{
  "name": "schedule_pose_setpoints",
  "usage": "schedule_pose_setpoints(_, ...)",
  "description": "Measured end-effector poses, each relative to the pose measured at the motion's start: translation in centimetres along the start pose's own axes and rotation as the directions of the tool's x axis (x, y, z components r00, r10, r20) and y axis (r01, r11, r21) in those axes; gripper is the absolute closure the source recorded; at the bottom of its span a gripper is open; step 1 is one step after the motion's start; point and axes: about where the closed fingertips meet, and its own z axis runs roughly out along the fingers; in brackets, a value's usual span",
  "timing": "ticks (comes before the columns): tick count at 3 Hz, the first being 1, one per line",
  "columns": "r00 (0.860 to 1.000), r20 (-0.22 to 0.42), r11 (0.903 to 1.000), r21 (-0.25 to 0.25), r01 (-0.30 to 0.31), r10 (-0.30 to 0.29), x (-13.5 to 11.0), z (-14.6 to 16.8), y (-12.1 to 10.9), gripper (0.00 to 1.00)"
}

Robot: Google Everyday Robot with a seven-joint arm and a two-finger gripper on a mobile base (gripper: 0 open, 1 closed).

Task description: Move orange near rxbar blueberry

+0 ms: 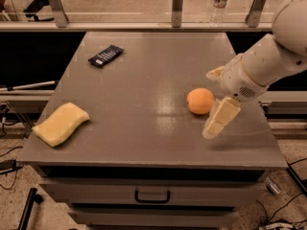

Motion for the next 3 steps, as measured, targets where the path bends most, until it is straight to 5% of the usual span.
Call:
schedule_pose_setpoints(1,1.000,0.002,1.0000,0.002,0.003,-0.003,-0.07,0.21,0.03,0.13)
schedule_pose_setpoints(3,1.000,0.001,1.0000,0.001,0.008,-0.008,-0.31,0.21,0.17,0.60)
